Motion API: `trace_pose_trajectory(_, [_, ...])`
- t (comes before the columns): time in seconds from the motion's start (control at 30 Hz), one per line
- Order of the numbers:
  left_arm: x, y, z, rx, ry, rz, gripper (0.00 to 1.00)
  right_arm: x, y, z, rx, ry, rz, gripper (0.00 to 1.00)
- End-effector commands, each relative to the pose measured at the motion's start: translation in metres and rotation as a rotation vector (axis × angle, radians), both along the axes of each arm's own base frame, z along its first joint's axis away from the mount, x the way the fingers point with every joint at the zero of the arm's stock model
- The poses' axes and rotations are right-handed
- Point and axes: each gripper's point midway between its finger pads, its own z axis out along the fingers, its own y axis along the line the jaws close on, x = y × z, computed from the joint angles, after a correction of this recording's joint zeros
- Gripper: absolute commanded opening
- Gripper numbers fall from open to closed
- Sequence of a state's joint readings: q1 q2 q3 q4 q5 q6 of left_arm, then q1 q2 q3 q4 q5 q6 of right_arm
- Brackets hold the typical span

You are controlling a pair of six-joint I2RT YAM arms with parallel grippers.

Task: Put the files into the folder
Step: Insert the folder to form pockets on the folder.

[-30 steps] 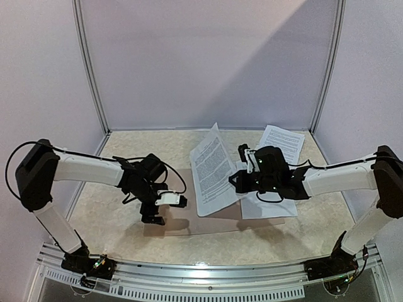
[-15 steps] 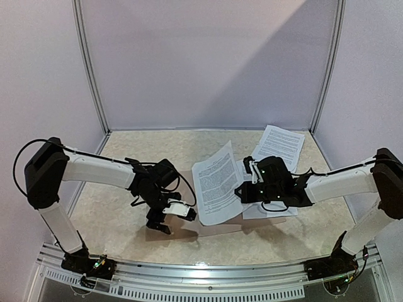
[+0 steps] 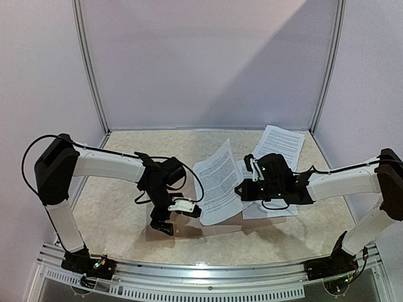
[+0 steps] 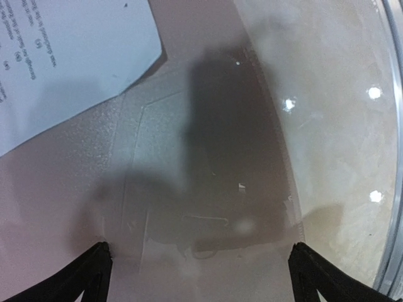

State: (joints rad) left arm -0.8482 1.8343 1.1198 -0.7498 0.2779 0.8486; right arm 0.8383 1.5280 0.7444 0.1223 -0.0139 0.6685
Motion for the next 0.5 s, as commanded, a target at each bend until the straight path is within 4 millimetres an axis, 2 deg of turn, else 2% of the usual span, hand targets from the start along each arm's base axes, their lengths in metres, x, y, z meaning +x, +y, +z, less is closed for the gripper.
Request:
trace_pose_trajectory(0.0, [0.009, -0.011, -0.008, 0.019, -0.075, 0.018, 1.00, 0.003, 0.007, 0.000, 0.008, 0.024, 0.014, 0.00])
trace_pose_trajectory(0.1, [0.009, -0.009, -0.017, 0.035, -0.100, 0.015, 0.99, 0.005, 0.012, 0.004, 0.025, 0.018, 0.031, 0.00])
trace_pose_trajectory(0.27, [-0.014, 0.004, -0.035, 0.084, -0.070, -0.032, 1.00, 0.004, 0.015, 0.002, 0.037, 0.029, 0.044, 0.00])
trace_pose_trajectory(0.33, [-0.017, 0.004, -0.038, 0.082, -0.057, -0.032, 0.96, 0.003, 0.014, 0.000, 0.039, 0.038, 0.047, 0.00])
trace_pose_trajectory(0.47, [-0.021, 0.005, -0.040, 0.079, -0.035, -0.036, 0.82, 0.000, 0.010, 0.000, 0.046, 0.041, 0.041, 0.00])
